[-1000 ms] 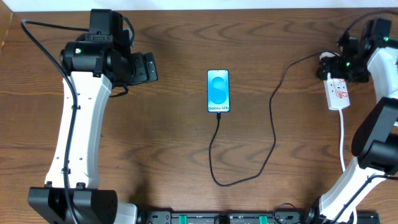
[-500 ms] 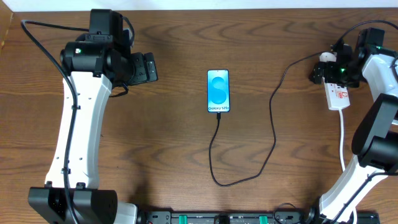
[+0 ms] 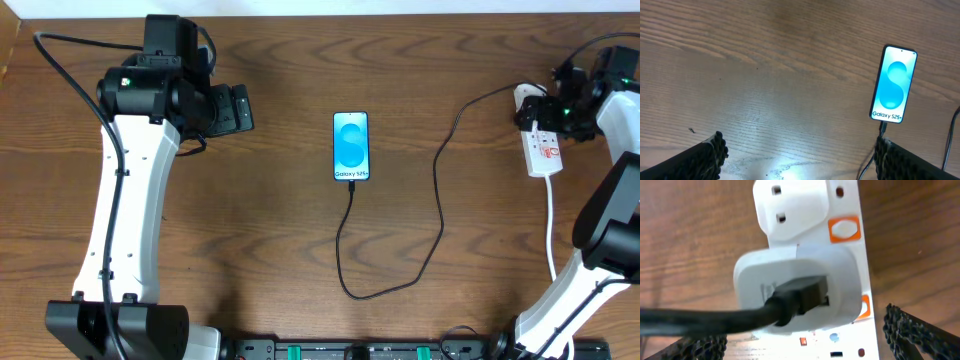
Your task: Plug charger to phone and switch on socket
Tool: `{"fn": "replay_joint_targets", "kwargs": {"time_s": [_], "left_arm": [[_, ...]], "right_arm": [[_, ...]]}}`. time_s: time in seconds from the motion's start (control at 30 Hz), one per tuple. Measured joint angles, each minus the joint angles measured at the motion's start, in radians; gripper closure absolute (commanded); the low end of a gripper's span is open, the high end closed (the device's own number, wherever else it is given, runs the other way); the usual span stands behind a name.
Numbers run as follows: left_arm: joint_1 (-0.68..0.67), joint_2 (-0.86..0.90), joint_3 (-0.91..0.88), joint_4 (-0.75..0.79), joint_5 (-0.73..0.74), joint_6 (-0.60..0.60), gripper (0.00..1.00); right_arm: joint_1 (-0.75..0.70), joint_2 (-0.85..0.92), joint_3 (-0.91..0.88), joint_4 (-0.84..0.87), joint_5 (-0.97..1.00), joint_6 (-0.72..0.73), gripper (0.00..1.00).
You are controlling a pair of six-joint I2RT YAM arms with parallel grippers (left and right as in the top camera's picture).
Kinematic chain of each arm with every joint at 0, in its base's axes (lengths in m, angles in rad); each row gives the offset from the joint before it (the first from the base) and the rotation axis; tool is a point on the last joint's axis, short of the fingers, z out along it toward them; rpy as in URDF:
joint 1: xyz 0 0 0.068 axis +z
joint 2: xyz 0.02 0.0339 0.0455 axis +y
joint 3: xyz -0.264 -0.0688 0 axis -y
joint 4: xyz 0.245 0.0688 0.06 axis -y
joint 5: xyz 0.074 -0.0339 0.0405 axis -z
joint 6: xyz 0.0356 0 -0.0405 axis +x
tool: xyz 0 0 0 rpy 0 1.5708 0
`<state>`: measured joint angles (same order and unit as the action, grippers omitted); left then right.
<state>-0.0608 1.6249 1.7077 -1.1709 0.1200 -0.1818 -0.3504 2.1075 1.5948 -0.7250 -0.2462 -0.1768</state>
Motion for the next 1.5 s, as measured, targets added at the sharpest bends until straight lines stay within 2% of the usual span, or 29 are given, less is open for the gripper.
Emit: {"fn": "replay_joint_targets", "kwargs": {"time_s": [0.3, 1.5], "left_arm": [[0.0, 0.0, 0.0, 0.0, 0.0, 0.0, 0.04], [0.0, 0.0, 0.0, 0.0, 0.0, 0.0, 0.04]], "right_arm": [[0.0, 0.0, -0.001, 0.013, -0.096, 0.022, 0.01], [-0.017, -0.005, -0.064, 0.056, -0.127, 0.061, 0.01]]}}
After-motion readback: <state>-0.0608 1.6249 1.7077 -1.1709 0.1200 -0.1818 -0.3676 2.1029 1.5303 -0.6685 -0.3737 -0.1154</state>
